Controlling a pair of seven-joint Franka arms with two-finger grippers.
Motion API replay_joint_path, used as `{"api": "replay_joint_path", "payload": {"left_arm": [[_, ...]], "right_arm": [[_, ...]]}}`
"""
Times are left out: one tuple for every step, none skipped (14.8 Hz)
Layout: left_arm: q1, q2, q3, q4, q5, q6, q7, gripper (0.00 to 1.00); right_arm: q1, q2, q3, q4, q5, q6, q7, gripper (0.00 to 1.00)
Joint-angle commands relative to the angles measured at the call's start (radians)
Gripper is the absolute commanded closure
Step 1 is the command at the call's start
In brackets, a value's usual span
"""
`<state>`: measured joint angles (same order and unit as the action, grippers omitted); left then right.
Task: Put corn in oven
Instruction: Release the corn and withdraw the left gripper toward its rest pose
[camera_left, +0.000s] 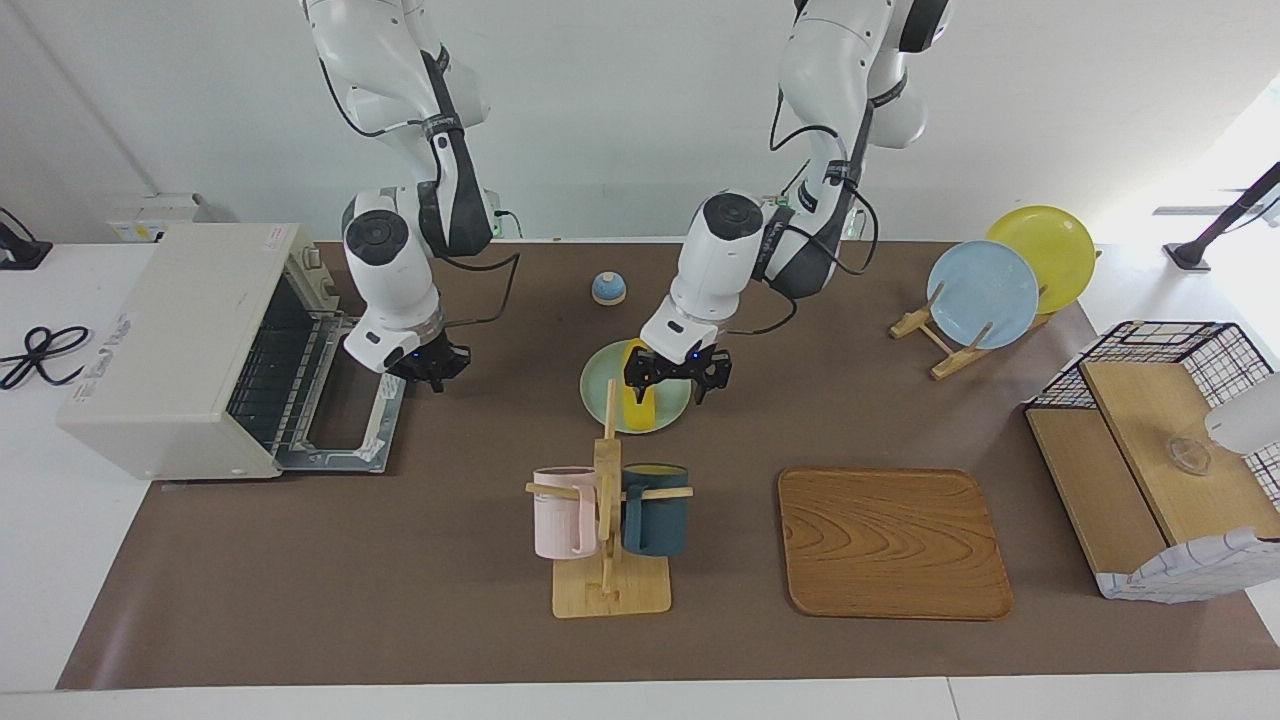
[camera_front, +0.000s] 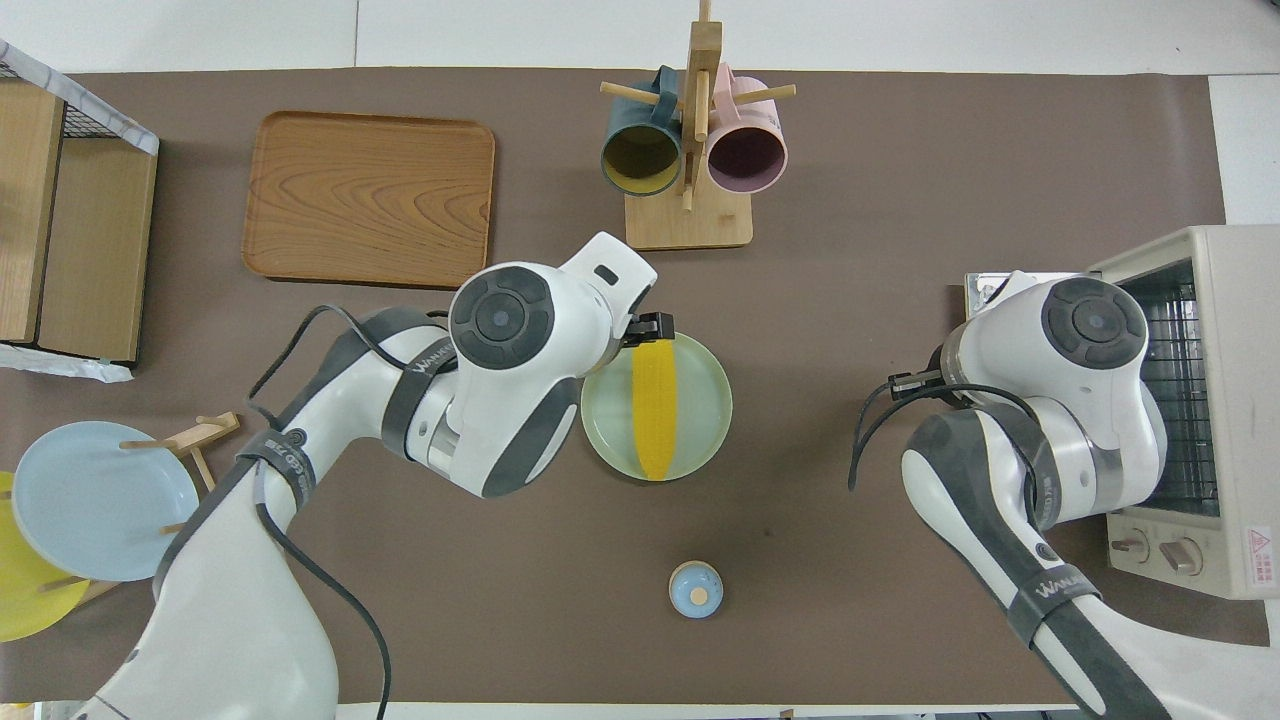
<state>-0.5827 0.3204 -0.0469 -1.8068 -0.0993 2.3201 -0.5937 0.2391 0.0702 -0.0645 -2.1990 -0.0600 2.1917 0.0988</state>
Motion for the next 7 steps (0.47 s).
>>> {"api": "replay_joint_path", "payload": {"left_arm": [[0.069,-0.020,-0.001,0.062,-0.007,-0.108,0.022,0.00],[0.098,-0.027,-0.001,0.078,0.003,-0.132,0.025,0.00],[0.125,-0.038,-0.001,0.095,0.004,-0.161,0.044,0.00],[0.148,-0.052,0.001,0.110,0.004,-0.200,0.072,0.00],[0.188,-0.064,0.001,0.130,0.004,-0.238,0.098,0.00],[0.222,-0.073,0.001,0.150,0.006,-0.267,0.115,0.00],[0.260,-0.082,0.001,0.170,0.006,-0.296,0.133,0.00]], "right_arm": [[0.031,-0.033,-0.001,0.094,0.016,-0.140,0.068,0.94],[0.063,-0.056,-0.001,0.097,0.017,-0.170,0.099,0.87],[0.081,-0.084,-0.001,0.097,0.017,-0.182,0.137,0.76],[0.107,-0.102,0.002,0.097,0.016,-0.193,0.197,0.58],[0.167,-0.116,0.015,0.099,0.014,-0.205,0.278,0.57],[0.193,-0.122,0.020,0.105,0.014,-0.217,0.362,0.49],[0.222,-0.125,0.034,0.111,0.014,-0.225,0.440,0.40]]}}
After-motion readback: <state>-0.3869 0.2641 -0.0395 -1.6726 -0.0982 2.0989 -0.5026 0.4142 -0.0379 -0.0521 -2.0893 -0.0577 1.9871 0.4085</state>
